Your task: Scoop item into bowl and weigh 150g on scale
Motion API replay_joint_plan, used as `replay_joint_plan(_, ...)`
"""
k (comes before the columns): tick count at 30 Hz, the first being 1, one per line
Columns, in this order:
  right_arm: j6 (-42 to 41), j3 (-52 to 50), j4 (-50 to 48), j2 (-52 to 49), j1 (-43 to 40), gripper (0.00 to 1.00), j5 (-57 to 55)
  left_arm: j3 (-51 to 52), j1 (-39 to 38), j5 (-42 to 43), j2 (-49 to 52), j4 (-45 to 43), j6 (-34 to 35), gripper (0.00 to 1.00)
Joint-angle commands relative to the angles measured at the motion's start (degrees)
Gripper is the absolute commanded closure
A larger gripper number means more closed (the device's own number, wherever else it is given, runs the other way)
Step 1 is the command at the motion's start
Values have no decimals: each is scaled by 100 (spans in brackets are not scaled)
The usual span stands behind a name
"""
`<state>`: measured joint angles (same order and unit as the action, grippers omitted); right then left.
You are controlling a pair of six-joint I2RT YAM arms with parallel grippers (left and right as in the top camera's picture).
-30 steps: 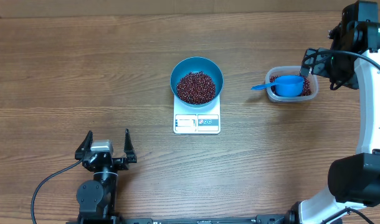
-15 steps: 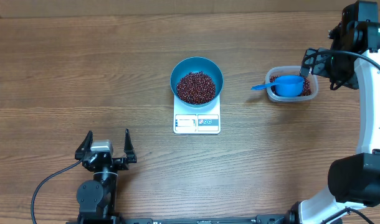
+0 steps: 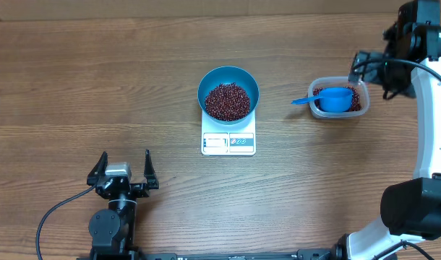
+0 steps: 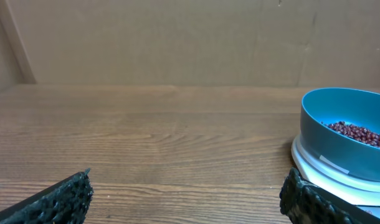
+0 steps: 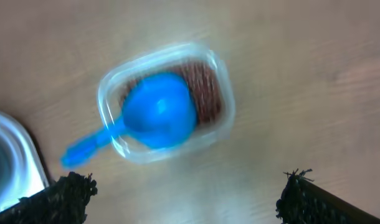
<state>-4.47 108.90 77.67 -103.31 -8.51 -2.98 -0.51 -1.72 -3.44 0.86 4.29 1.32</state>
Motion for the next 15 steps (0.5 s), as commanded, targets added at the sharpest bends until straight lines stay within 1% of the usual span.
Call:
replay_joint_plan(1,7,142,-638,238,26,0,35,24,57,68,-61,-2,-92,0)
replay_joint_plan(6,4,136,-1604,304,26,0,234,24,57,68,-61,-2,-94,0)
replay_joint_plan(12,11,114,-2341,317,153,0,306,24,57,68,-61,-2,-94,0)
replay_joint_plan(15,11,-111,-2959,426,264,0,308,24,57,68,-61,-2,-94,0)
